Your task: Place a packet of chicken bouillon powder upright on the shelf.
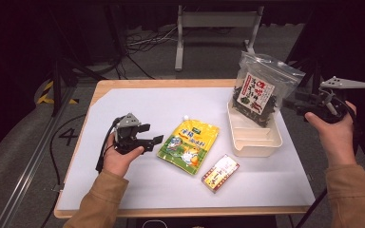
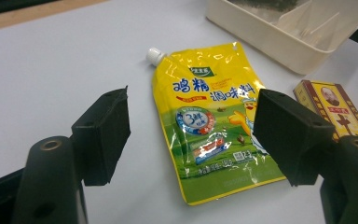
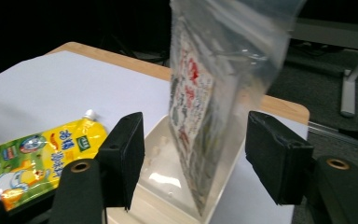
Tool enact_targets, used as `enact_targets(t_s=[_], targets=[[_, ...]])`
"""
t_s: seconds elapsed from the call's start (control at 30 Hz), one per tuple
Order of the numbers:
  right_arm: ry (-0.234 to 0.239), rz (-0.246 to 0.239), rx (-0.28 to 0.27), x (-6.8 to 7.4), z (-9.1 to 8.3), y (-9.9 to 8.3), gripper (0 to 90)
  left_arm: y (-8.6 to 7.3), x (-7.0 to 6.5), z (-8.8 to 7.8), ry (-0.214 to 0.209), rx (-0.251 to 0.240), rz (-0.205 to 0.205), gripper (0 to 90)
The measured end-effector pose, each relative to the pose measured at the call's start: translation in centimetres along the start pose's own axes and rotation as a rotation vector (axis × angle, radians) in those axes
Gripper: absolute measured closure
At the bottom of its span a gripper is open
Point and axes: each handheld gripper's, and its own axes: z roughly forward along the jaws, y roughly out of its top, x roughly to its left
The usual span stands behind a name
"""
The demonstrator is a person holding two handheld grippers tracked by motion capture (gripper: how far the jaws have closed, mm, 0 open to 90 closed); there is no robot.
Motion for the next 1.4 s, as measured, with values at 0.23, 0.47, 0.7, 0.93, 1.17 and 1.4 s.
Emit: enact_targets(t_s=[0.23, 0.47, 0.7, 0.93, 1.17, 1.4], targets=[[0.049, -0.034, 0.007, 1.9, 0.2, -0.1, 38.2, 0.8, 0.1, 1.2, 0.007, 0.074, 0.004, 26.7], [0.106, -0.075, -0.001, 4.3, 0.5, 0.1, 37.4, 1.0, 0.6, 2.7, 0.001, 0.120, -0.037, 24.9], [0.193, -0.101, -0.035, 6.7, 0.8, -0.7, 36.7, 1.0, 0.6, 3.9, -0.001, 0.149, -0.048, 23.4], [0.225, -0.144, -0.029, 8.5, 1.1, -2.0, 36.1, 1.0, 0.9, 4.7, 0.025, 0.160, -0.073, 25.4], [0.243, -0.162, -0.022, 9.5, 1.4, -3.3, 35.9, 0.8, 1.3, 6.0, 0.011, 0.210, -0.089, 23.7], [0.246, -0.161, -0.040, 10.1, 1.4, -4.6, 35.0, 0.6, 1.6, 7.0, -0.015, 0.242, -0.125, 22.2]])
